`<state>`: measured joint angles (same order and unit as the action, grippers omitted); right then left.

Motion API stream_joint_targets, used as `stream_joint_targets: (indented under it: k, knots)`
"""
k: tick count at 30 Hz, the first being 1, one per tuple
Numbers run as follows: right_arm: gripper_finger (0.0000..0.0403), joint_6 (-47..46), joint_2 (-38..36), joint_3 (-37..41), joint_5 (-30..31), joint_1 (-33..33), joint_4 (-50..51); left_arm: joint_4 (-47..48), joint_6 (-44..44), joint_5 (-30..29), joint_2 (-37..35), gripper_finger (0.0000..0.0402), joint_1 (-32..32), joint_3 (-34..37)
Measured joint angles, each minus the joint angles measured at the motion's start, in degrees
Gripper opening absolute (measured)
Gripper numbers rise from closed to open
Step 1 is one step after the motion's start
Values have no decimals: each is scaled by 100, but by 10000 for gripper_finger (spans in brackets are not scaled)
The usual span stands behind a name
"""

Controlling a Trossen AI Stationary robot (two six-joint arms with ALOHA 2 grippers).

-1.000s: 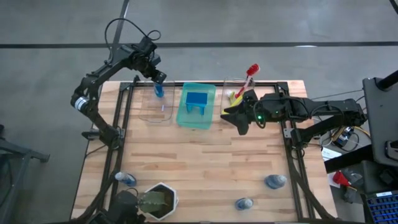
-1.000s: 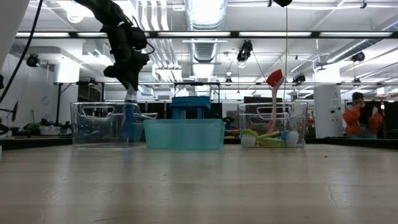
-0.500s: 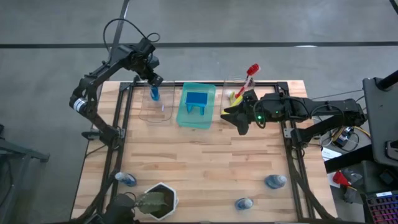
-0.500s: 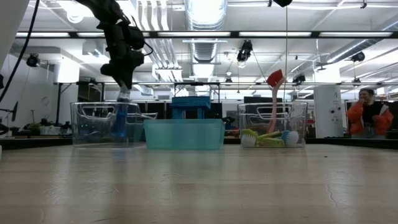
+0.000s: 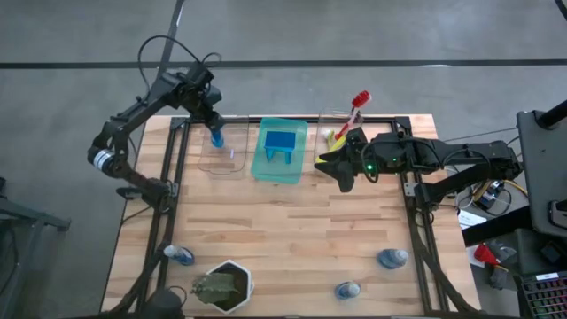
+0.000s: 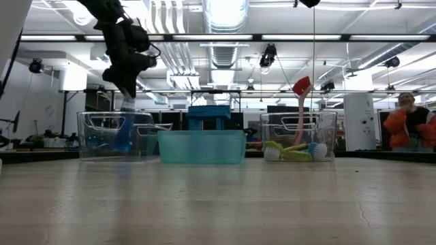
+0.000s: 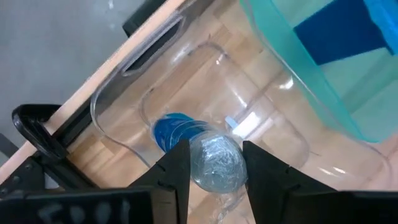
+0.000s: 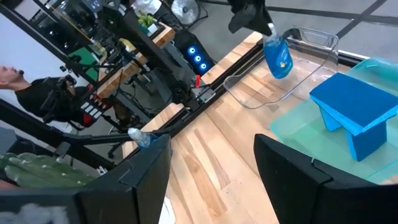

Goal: Pick & Place Kitchen Sink Supplies
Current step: Put the dishwashing liquid into the left transparent bin

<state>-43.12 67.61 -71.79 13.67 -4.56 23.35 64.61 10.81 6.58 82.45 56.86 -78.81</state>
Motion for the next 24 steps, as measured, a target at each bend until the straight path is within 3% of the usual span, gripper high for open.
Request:
stream_joint_targets:
  k: [11, 24]
  knots:
    - [226, -32, -1, 0, 122, -2, -3, -967, -81, 307, -538, 117, 9, 1178]
    - [226, -41, 1, 0, 153, -2, -13, -1014, -449, 247, -563, 139, 9, 1090]
